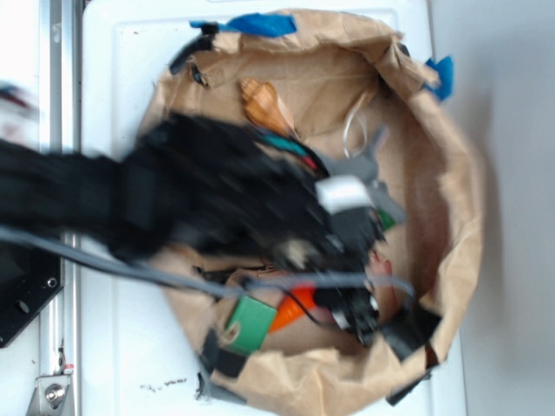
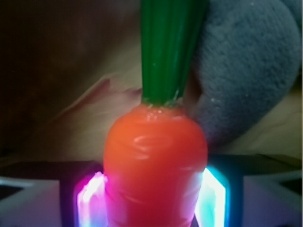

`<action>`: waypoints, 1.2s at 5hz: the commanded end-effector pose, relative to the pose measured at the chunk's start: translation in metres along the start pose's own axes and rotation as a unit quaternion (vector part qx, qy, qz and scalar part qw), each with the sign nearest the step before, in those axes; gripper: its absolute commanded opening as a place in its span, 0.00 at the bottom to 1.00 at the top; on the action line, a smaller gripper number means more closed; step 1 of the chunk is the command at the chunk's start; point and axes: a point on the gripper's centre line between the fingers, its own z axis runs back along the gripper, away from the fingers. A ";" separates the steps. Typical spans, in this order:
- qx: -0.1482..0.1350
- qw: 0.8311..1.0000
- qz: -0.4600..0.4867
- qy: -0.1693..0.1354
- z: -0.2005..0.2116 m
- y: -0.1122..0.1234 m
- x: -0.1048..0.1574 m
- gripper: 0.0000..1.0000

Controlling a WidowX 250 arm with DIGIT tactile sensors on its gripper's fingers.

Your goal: Grab the carrot.

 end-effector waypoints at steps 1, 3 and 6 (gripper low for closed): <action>0.016 0.993 -0.119 0.002 0.060 0.034 0.020 0.00; 0.146 0.978 -0.130 0.067 0.105 0.031 0.023 0.00; 0.147 0.976 -0.150 0.050 0.110 0.010 0.014 0.00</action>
